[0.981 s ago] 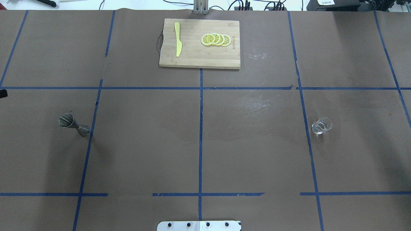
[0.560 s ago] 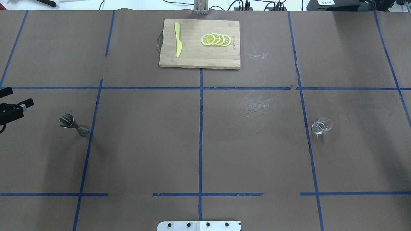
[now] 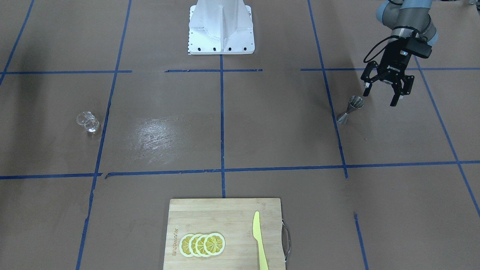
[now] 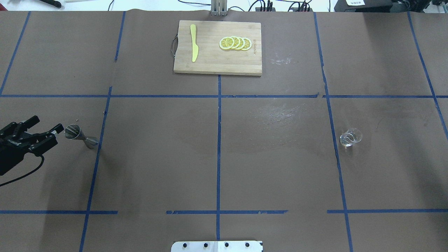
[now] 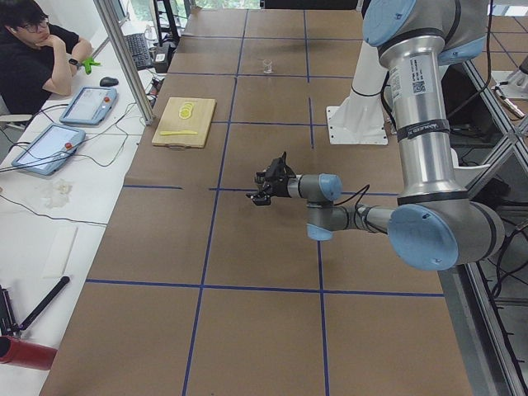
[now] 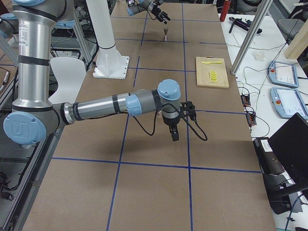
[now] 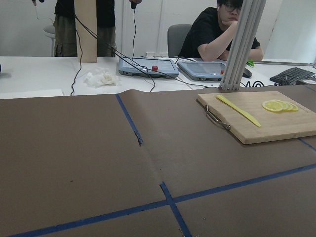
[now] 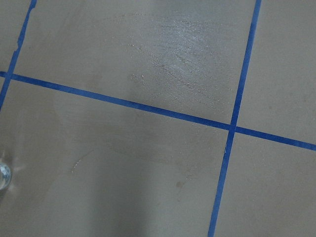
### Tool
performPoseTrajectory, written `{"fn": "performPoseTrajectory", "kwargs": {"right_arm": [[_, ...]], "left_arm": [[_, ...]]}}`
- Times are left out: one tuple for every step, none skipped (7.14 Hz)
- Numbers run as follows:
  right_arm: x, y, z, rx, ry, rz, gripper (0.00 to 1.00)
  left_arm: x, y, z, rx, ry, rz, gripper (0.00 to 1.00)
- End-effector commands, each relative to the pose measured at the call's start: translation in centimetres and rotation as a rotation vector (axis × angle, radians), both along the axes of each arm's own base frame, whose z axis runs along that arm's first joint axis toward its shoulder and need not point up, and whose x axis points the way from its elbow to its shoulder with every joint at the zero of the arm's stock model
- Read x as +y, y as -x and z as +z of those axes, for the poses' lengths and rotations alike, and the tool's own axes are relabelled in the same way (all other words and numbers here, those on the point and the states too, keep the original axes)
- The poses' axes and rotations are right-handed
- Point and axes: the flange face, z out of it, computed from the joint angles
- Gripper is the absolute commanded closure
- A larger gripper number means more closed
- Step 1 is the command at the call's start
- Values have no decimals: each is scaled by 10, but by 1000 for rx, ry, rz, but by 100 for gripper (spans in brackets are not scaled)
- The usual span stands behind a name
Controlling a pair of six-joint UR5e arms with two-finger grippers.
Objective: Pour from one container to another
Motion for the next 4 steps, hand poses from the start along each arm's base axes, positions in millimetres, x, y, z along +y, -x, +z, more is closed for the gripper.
{"fn": "performPoseTrajectory", "kwargs": {"right_arm": [[0, 0, 0, 0, 1, 1, 0], [0, 0, 0, 0, 1, 1, 0], [0, 0, 0, 0, 1, 1, 0], [0, 0, 0, 0, 1, 1, 0]], "left_arm": [[14, -29, -17, 49, -11, -92, 0], [14, -35, -23, 61, -15, -113, 0], [15, -42, -24, 50, -15, -129, 0], [14, -46, -21, 40, -14, -131, 0]]}}
